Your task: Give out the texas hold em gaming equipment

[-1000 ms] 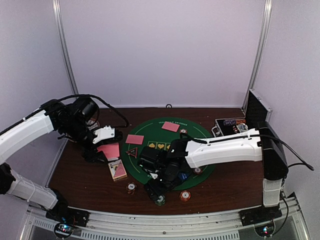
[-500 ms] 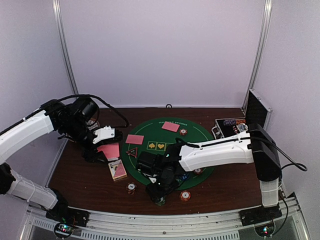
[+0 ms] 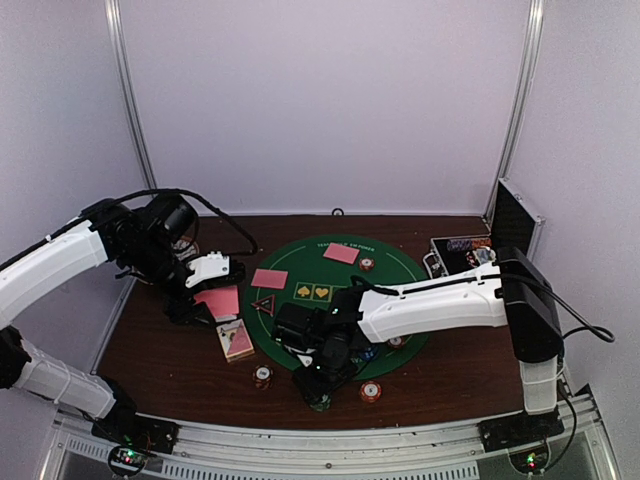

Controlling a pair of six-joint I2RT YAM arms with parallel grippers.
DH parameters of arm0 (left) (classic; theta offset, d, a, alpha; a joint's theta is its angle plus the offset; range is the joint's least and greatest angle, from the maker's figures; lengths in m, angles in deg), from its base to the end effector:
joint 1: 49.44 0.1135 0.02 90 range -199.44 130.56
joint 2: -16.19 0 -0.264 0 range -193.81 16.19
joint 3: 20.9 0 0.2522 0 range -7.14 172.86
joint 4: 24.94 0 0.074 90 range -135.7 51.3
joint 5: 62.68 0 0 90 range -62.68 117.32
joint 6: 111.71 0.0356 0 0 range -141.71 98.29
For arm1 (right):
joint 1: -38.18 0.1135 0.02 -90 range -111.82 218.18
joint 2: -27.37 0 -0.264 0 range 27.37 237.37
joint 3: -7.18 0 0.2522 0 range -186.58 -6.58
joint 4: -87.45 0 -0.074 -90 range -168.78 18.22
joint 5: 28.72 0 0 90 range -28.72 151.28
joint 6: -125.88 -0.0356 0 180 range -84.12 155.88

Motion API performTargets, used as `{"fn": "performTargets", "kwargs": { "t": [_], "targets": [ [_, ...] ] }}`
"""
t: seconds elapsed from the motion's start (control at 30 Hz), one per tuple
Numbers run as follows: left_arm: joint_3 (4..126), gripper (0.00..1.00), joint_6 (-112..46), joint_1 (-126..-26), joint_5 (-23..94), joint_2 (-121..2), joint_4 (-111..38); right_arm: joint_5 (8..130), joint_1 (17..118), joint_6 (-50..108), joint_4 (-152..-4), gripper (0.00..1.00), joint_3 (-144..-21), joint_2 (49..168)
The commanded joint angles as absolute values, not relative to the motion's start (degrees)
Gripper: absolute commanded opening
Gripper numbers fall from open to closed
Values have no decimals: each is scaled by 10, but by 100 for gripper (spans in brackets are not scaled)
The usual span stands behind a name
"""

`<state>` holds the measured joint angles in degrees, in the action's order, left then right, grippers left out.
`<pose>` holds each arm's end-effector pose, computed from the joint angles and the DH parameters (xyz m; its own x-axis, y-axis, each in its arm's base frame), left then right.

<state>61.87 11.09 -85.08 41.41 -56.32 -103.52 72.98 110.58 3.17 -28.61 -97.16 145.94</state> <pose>0.1810 -0.1404 0.3094 -0.2891 0.8538 -0.4331 0.9456 0.3252 0.0100 0.1180 0.3959 0.1768 -0.7602 -0.6464 -0.0652 -0.6360 0.7199 0.2778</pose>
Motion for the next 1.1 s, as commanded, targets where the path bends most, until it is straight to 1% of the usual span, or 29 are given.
{"fn": "performTargets", "kwargs": {
  "t": [0.0, 0.17, 0.3, 0.7, 0.97, 1.07],
  "targets": [
    [632, 0, 108, -852, 420, -557, -1034, 737, 1110, 35, -281, 57, -976, 1469],
    [633, 0, 108, -852, 423, -557, -1034, 740, 1112, 37, -280, 57, -972, 1469],
    [632, 0, 108, -852, 423, -557, -1034, 738, 1113, 36, -279, 53, -970, 1469],
    [632, 0, 109, -852, 419, -556, -1034, 711, 1112, 43, -253, 32, -984, 1467],
    [634, 0, 108, -852, 422, -555, -1034, 701, 1108, 46, -240, 20, -997, 1457],
    [632, 0, 107, -852, 420, -554, -1034, 701, 1099, 44, -237, 18, -1003, 1439]
  ]
}}
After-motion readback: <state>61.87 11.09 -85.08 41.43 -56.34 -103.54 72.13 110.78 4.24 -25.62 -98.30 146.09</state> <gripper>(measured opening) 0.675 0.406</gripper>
